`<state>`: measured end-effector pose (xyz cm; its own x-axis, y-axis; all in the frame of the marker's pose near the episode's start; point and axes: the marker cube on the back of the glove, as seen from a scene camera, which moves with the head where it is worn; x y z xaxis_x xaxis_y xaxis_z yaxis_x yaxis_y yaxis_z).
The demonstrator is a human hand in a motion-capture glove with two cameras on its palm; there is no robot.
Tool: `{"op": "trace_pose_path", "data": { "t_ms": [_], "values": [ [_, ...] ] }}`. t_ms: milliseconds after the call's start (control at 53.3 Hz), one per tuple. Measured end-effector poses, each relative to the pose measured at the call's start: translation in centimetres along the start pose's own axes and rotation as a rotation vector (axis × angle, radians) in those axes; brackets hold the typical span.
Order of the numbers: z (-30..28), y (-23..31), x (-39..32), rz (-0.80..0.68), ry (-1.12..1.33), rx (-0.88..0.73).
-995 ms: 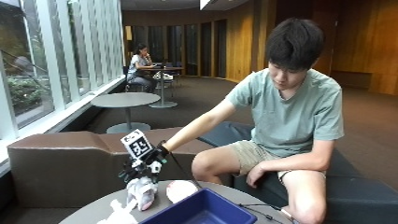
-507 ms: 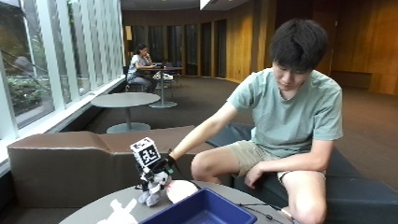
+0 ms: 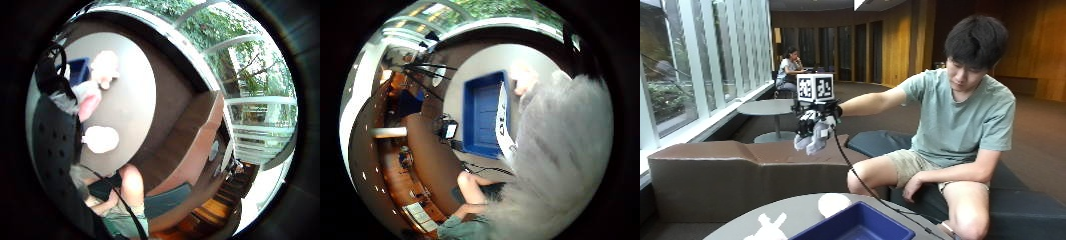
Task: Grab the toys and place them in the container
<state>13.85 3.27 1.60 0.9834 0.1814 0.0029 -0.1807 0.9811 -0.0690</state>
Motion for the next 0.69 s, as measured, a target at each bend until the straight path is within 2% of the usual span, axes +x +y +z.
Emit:
{"op": "trace_pose_path", "data": {
  "t_ms": [131, 263, 394, 620, 695],
  "values": [
    [-4.7, -0.6, -6.6, -0.095, 0.014, 0.105],
    [-5.1, -1.2, -12.7, -0.154, 0.005, 0.153],
    [-0.9, -1.5, -17.3, -0.183, 0.053, 0.132],
    [8.5, -1.8, -20.7, -0.207, 0.285, -0.052],
    [9.8, -2.1, -21.4, -0.226, 0.295, -0.182]
  ]
}}
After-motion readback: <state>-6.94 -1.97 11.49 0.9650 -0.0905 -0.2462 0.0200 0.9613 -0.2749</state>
